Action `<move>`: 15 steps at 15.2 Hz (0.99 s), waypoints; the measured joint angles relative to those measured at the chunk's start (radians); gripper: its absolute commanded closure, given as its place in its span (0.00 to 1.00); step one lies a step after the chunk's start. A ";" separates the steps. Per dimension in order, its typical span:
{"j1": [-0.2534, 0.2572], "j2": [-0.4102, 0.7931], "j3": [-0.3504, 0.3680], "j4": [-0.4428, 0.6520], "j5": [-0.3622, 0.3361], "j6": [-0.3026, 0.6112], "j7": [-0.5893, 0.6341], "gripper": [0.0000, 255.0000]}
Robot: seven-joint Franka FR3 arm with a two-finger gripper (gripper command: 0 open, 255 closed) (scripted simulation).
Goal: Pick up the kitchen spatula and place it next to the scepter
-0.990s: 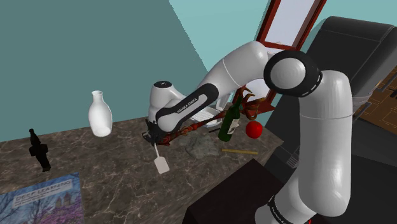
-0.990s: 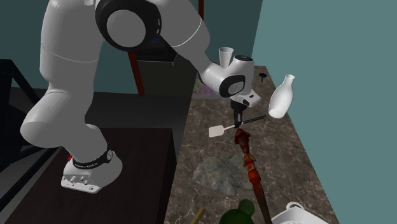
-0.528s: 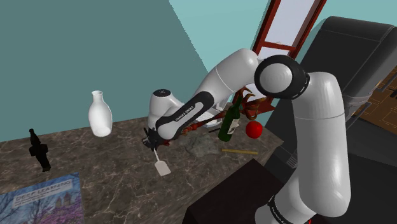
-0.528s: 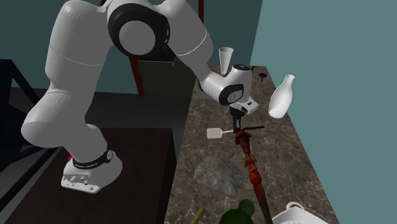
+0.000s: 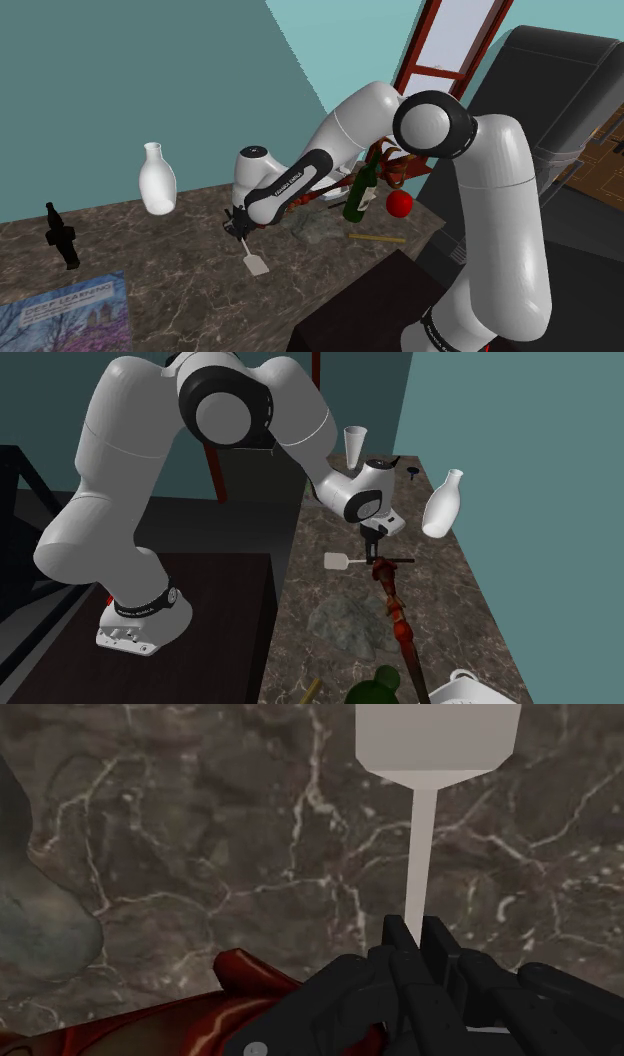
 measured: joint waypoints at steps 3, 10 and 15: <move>0.000 0.000 0.001 0.000 0.000 0.000 0.000 0.00; -0.008 -0.035 0.011 -0.014 0.010 -0.022 -0.007 0.00; -0.024 -0.109 0.034 -0.033 0.035 -0.076 -0.024 0.00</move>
